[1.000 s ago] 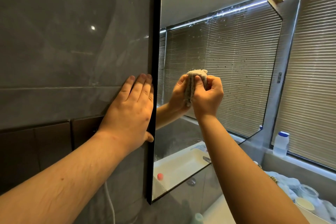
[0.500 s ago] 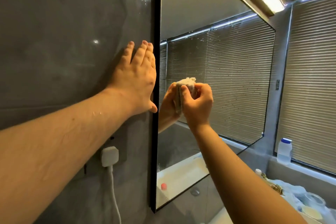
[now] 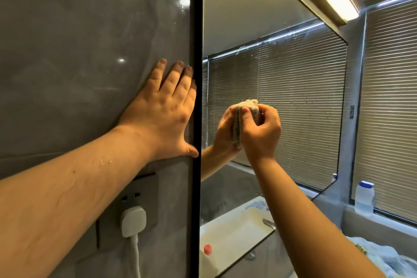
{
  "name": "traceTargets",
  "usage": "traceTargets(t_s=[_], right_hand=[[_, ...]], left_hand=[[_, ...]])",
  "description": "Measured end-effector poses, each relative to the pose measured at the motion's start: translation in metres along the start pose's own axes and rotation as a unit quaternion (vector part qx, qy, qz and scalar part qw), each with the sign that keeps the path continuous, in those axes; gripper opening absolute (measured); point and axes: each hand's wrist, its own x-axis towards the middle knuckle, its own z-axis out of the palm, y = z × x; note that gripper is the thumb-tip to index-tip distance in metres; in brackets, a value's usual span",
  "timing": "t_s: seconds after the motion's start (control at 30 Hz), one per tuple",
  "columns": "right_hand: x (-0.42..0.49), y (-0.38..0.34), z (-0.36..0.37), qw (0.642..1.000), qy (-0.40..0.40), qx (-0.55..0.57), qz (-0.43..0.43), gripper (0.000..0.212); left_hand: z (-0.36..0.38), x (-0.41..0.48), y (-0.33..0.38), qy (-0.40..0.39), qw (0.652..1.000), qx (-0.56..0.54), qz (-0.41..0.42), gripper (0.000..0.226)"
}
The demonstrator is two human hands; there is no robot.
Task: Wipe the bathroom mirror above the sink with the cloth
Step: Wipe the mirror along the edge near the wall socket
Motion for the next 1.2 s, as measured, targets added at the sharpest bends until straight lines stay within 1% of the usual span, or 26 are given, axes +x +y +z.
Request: traceTargets(t_s=[0.1, 0.17, 0.3, 0.4, 0.57, 0.63, 0.7, 0.87, 1.03, 1.2], right_hand=[[0.013, 0.010, -0.006, 0.999, 0.016, -0.008, 0.040, 0.015], [0.017, 0.011, -0.008, 0.998, 0.025, -0.013, 0.057, 0.016], [0.010, 0.005, -0.006, 0.998, 0.032, -0.004, 0.059, 0.017], [-0.005, -0.005, -0.001, 0.999, 0.015, 0.021, 0.029, 0.015], [-0.024, -0.032, 0.009, 0.995, -0.022, 0.047, -0.085, 0.016], [-0.023, -0.035, 0.010, 0.993, -0.029, 0.052, -0.098, 0.016], [-0.018, -0.034, 0.010, 0.995, -0.028, 0.051, -0.086, 0.016], [0.008, -0.020, 0.009, 0.999, 0.004, 0.042, 0.008, 0.014], [0.026, -0.005, 0.003, 0.999, 0.025, 0.013, 0.041, 0.019], [0.034, 0.005, 0.000, 0.997, 0.042, 0.017, 0.069, 0.018]], left_hand=[[0.001, 0.000, 0.000, 0.002, 1.000, 0.000, 0.000, 0.138], [0.002, 0.000, 0.000, 0.002, 1.000, 0.006, 0.000, 0.137], [0.002, 0.000, 0.001, 0.004, 1.000, 0.007, 0.001, 0.137], [0.001, 0.000, 0.000, 0.003, 1.000, 0.003, -0.001, 0.137], [0.001, -0.001, 0.000, 0.002, 1.000, 0.000, -0.002, 0.137], [0.001, -0.001, 0.000, 0.003, 1.000, 0.001, -0.002, 0.136], [0.001, -0.001, 0.001, 0.004, 1.000, 0.002, -0.002, 0.136], [0.001, -0.001, 0.001, 0.005, 1.000, 0.004, -0.002, 0.136], [0.001, -0.001, 0.000, 0.006, 1.000, 0.004, -0.002, 0.136], [0.001, -0.001, 0.001, 0.005, 1.000, 0.007, -0.001, 0.134]])
